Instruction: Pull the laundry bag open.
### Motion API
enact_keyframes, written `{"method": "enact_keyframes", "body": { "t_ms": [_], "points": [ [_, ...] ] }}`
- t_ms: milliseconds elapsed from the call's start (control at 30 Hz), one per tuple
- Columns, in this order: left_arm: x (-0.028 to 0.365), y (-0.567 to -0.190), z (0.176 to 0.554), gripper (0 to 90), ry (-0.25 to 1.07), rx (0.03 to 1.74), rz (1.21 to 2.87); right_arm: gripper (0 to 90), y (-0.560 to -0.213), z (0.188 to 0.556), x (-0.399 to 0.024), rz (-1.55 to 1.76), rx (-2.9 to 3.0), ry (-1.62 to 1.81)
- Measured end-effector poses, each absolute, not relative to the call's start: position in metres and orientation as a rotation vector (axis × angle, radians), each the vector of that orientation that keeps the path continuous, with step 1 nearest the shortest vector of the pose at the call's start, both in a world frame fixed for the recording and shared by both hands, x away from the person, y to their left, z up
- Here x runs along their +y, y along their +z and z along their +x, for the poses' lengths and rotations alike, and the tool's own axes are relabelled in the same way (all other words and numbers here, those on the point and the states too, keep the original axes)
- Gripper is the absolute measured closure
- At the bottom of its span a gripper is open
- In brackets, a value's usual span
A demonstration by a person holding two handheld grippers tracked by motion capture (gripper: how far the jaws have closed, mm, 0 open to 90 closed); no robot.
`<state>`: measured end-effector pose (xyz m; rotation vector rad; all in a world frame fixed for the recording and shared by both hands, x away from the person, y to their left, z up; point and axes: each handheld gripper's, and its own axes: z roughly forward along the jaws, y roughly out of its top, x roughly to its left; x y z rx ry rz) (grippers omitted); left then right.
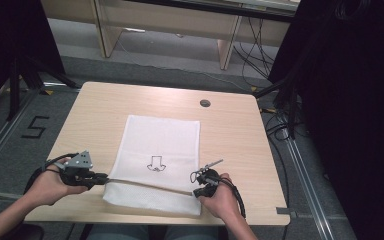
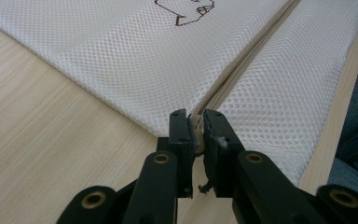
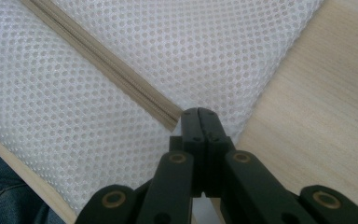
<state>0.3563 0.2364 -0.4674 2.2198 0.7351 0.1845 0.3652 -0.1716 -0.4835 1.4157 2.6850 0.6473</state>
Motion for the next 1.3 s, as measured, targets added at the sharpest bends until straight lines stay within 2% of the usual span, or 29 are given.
{"method": "enact_keyframes", "body": {
  "t_ms": [1300],
  "points": [
    [0.246, -0.493, 0.357, 81.7, 0.191, 0.798, 2.235, 90.0, -0.484, 0.365, -0.172, 1.402, 2.689, 0.662]
  ]
}}
